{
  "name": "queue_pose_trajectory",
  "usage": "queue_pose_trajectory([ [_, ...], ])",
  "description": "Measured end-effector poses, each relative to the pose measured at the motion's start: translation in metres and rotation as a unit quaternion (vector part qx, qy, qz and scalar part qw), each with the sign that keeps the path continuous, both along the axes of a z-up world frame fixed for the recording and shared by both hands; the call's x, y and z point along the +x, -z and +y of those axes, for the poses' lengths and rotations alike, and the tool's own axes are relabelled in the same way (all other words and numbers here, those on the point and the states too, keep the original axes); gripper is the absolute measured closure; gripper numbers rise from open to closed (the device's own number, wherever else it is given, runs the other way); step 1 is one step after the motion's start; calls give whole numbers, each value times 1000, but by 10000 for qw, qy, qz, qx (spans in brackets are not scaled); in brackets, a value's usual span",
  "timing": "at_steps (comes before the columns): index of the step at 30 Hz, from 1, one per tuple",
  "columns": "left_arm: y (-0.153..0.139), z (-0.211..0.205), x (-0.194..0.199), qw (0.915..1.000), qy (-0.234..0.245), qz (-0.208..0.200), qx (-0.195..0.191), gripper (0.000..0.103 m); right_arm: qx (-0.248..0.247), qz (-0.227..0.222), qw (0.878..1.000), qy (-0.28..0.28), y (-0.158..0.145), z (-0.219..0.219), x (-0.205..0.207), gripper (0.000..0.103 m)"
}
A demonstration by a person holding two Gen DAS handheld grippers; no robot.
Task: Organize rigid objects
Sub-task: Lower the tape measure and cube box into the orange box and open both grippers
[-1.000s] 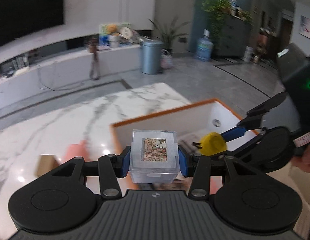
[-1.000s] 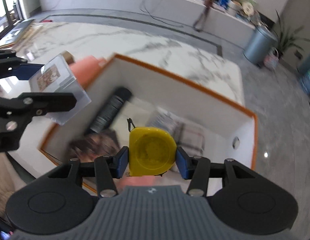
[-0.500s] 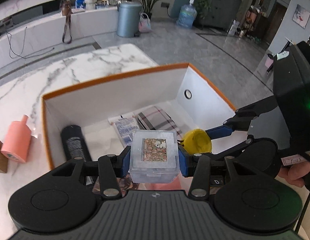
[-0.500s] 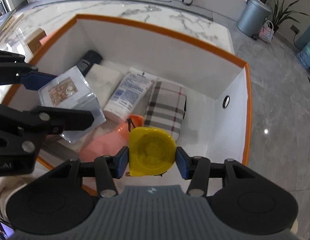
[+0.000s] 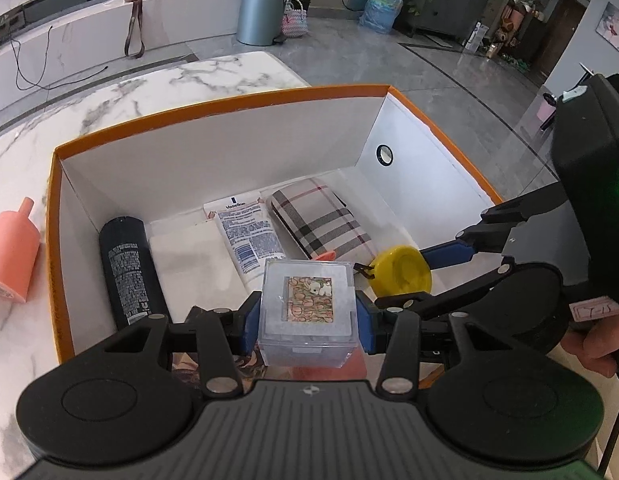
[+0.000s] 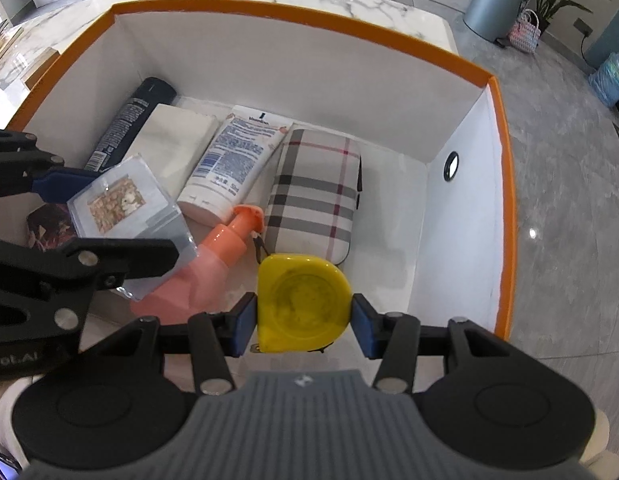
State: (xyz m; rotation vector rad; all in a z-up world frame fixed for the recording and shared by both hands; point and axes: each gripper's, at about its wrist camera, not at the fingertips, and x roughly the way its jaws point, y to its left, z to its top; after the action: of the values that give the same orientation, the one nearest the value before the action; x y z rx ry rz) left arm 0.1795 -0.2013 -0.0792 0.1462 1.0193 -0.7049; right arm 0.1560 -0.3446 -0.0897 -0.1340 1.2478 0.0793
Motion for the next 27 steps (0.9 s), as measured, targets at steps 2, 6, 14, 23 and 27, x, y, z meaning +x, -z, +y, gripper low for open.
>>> queue_pose_trajectory([
  [2, -1, 0, 0, 10000, 22, -9, 22, 50, 12, 10, 10000, 33, 0, -1, 0, 52],
  [6, 1, -2, -1, 10000, 70, -19, 1, 50, -6, 44, 10000, 57, 1, -1, 0, 53],
  [14, 1, -5, -4, 9998, 205, -66, -43, 50, -251, -75, 9997, -9, -4, -2, -2, 54],
  [23, 16, -8, 0, 9997, 164, 144, 85, 50, -264, -170, 9995, -25, -4, -3, -4, 54],
  [27, 17, -8, 0, 9998, 108, 89, 154, 46, -252, -213, 9995, -16, -5, -3, -6, 54],
])
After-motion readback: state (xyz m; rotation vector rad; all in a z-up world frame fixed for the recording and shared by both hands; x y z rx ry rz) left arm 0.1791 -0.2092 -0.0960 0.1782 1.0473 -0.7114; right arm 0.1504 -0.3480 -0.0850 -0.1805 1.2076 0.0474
